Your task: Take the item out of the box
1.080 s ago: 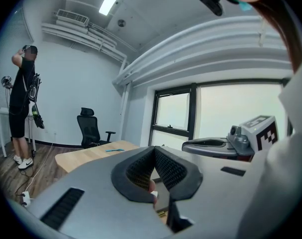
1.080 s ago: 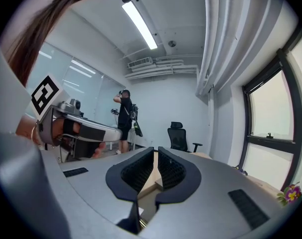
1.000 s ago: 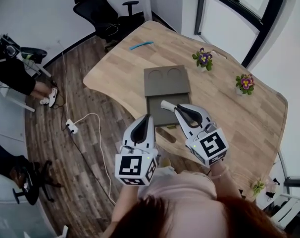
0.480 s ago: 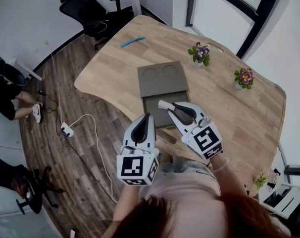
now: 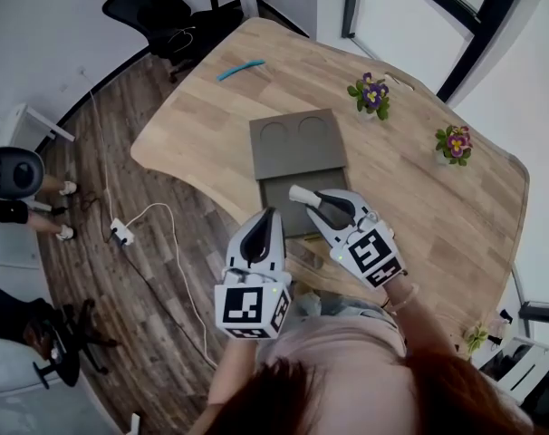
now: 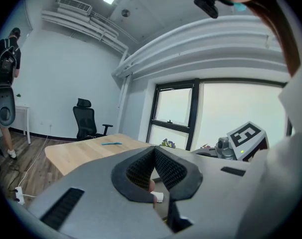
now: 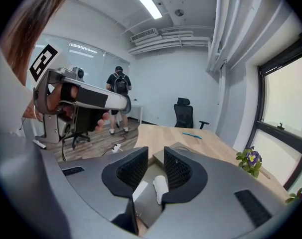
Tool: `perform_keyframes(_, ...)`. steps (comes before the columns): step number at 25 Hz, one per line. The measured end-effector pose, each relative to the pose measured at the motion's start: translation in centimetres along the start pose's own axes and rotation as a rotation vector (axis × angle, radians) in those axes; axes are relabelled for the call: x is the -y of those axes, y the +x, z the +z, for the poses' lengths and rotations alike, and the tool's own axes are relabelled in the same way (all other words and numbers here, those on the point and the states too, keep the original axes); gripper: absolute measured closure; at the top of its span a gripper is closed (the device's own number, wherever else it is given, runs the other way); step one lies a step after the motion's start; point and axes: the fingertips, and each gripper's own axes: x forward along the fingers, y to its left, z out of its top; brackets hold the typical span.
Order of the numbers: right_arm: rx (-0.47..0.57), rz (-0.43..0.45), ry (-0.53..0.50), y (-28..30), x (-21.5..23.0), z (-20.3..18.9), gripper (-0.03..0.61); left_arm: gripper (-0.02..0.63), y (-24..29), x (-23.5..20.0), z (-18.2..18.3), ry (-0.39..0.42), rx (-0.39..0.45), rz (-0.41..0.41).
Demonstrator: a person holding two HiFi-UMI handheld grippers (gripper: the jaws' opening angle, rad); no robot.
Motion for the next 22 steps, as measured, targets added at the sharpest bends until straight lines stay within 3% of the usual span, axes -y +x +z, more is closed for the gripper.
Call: perform_keyframes(22, -0.208, 0.077, 0.016, 5.7, 1.4, -8.0, 0.457, 0.615, 3.1, -2.1, -3.6, -0.020, -0.064, 0.031)
